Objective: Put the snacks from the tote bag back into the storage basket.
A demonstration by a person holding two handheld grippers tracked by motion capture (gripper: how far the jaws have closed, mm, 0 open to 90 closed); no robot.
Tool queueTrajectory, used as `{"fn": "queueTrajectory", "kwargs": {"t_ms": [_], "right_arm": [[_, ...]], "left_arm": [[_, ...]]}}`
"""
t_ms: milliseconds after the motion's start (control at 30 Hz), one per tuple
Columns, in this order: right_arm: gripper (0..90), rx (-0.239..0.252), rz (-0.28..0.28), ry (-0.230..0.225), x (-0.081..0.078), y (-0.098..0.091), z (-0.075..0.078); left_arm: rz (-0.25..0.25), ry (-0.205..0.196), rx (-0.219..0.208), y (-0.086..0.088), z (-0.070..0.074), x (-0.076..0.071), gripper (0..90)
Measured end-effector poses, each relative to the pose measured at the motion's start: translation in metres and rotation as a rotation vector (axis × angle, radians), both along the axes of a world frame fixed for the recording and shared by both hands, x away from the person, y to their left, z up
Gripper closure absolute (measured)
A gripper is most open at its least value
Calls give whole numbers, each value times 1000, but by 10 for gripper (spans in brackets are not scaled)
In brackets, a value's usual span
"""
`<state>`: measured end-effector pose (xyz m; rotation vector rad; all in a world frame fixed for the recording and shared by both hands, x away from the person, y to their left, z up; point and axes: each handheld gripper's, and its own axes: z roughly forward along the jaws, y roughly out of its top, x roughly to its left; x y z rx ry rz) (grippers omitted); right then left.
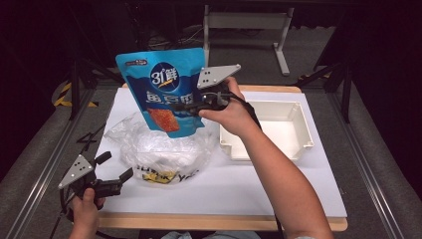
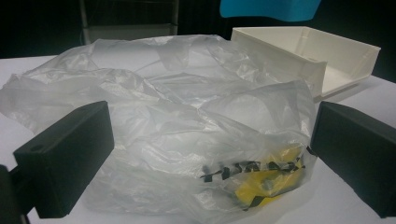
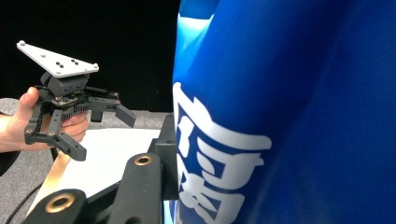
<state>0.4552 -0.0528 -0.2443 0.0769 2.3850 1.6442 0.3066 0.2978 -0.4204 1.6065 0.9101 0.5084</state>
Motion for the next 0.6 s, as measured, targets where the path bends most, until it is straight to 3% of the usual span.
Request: {"fn": "queueTrajectory", "kwargs": {"t_ms": [600], "right_arm": [[606, 15, -72, -20, -5, -55, 11]], "left_arm": [[4, 2, 6, -1, -1, 0, 3]]}}
